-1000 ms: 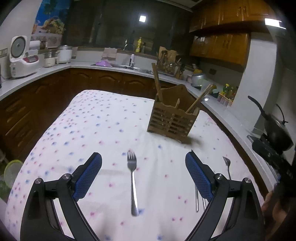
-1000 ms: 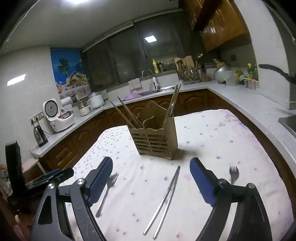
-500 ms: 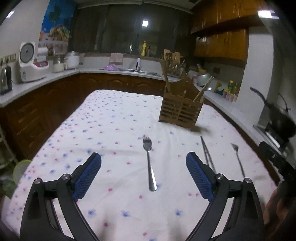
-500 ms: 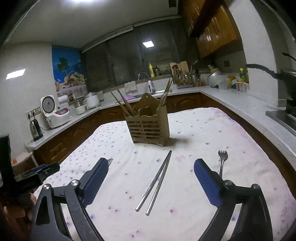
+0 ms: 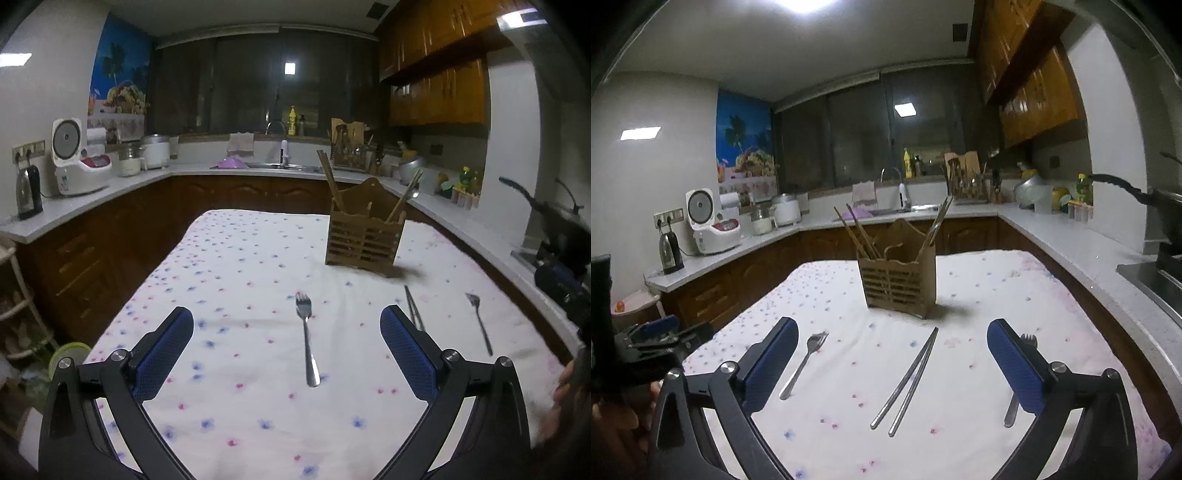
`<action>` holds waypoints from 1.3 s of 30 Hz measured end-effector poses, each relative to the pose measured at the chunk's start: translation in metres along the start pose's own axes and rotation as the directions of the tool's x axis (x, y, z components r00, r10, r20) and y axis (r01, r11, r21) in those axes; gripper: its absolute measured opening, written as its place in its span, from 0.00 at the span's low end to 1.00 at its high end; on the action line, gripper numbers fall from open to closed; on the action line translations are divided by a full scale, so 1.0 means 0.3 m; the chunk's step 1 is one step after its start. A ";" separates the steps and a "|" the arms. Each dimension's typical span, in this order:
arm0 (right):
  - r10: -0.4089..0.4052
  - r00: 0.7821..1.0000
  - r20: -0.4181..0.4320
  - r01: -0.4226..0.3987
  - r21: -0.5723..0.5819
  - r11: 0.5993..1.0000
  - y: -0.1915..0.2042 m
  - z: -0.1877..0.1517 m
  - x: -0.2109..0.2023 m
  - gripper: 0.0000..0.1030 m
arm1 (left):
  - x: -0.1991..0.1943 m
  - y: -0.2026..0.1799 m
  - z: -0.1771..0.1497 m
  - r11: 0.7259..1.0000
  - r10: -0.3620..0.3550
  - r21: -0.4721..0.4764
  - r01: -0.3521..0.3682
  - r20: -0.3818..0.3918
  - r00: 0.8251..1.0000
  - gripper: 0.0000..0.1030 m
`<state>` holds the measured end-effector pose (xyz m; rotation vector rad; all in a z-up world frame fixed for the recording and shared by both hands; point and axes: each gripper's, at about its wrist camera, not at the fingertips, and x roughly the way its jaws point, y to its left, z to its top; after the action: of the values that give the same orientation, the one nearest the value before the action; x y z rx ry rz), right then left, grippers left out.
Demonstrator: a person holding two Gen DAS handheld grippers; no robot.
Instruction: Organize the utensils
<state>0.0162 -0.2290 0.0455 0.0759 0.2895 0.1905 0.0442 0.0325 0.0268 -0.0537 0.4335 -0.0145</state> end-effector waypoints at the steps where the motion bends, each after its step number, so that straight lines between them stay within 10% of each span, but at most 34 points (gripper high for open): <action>1: -0.005 1.000 0.001 0.005 0.004 1.000 -0.002 -0.019 -0.001 1.00 | -0.002 -0.006 -0.009 1.000 0.016 0.006 -0.016 0.004 1.000 1.00; 39: -0.046 0.998 0.034 0.045 0.018 0.999 -0.009 -0.204 -0.041 1.00 | -0.058 -0.052 -0.135 0.994 0.091 0.043 -0.096 0.097 0.991 1.00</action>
<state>-0.0126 -0.2311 -0.0098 0.0898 0.2588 0.1413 0.0114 0.0153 -0.0019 0.0130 0.3400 0.0698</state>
